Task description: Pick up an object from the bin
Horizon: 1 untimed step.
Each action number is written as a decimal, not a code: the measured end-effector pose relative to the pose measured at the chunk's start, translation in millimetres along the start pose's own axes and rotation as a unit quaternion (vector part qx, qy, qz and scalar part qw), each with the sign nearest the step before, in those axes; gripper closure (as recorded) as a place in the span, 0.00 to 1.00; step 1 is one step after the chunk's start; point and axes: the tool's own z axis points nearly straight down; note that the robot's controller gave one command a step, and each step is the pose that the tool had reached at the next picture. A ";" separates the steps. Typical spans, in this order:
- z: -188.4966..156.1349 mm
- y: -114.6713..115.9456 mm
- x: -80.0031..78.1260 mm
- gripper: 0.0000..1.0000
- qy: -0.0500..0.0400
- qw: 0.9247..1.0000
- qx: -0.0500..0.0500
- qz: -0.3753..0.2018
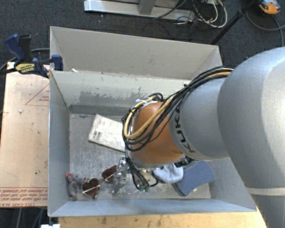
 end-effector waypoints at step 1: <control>0.0 -0.1 0.0 1.00 0.000 1.000 0.000 0.000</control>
Offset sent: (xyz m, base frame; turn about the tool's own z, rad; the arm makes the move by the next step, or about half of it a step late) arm 0.0233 0.0009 -0.0032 -0.0454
